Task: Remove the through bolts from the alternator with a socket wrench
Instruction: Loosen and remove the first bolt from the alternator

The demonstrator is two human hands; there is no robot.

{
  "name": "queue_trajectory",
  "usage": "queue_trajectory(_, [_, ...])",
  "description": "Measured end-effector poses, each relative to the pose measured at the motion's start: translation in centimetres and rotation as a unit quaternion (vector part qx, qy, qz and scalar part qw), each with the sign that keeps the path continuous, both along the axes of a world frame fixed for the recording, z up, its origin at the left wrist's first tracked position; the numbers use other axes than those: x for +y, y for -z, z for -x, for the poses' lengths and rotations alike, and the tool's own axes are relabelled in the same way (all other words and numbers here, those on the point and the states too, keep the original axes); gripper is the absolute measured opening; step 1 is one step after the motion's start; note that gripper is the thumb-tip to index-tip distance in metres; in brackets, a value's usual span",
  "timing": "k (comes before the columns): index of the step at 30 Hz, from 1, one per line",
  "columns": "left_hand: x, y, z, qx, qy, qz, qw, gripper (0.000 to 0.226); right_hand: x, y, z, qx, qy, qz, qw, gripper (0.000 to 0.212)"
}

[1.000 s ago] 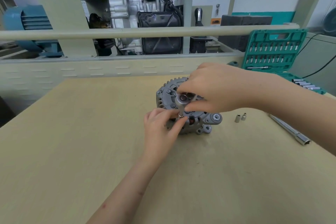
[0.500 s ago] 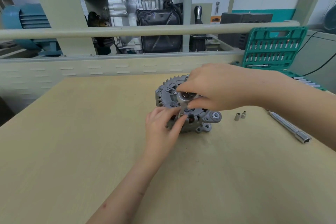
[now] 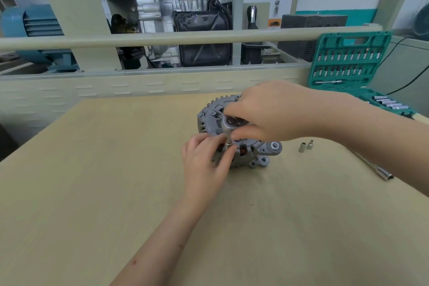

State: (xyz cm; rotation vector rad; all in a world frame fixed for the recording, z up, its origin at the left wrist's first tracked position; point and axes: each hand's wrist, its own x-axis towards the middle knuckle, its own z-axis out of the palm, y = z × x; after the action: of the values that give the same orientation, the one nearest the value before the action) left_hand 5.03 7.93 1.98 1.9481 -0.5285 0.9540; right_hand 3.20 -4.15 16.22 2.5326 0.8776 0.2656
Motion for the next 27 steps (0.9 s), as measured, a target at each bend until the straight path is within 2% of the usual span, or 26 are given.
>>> queue_trajectory(3, [0.0,0.4,-0.1,0.004,-0.010,-0.005,1.000,0.031,-0.3,-0.1,0.1,0.019,-0.011,-0.014,1.000,0.029])
queue_trajectory(9, [-0.2,0.0,-0.2,0.018,-0.025,0.027,0.999,0.014,0.0,0.2,0.5,-0.068,-0.013,0.042,0.997,0.057])
queue_trajectory(12, [-0.5,-0.2,0.0,0.008,-0.029,0.041,0.999,0.010,0.2,0.6,0.6,-0.074,-0.010,0.035,0.997,0.066])
queue_trajectory(14, [-0.5,-0.2,0.1,-0.002,-0.022,0.046,0.999,0.007,0.0,0.7,0.3,-0.068,-0.027,0.028,0.997,0.058])
queue_trajectory(17, [-0.3,0.3,-0.1,0.010,-0.010,0.034,0.999,0.015,-0.5,0.4,-0.4,-0.033,-0.057,0.019,0.998,0.040])
queue_trajectory(20, [-0.1,0.3,0.0,0.030,-0.002,0.025,0.999,0.019,-0.8,0.1,-0.7,-0.020,-0.074,0.034,0.996,0.035])
queue_trajectory(27, [-0.3,-0.3,-0.2,0.045,-0.011,0.047,0.998,0.015,-0.3,-0.1,0.1,-0.063,-0.043,0.055,0.996,0.061])
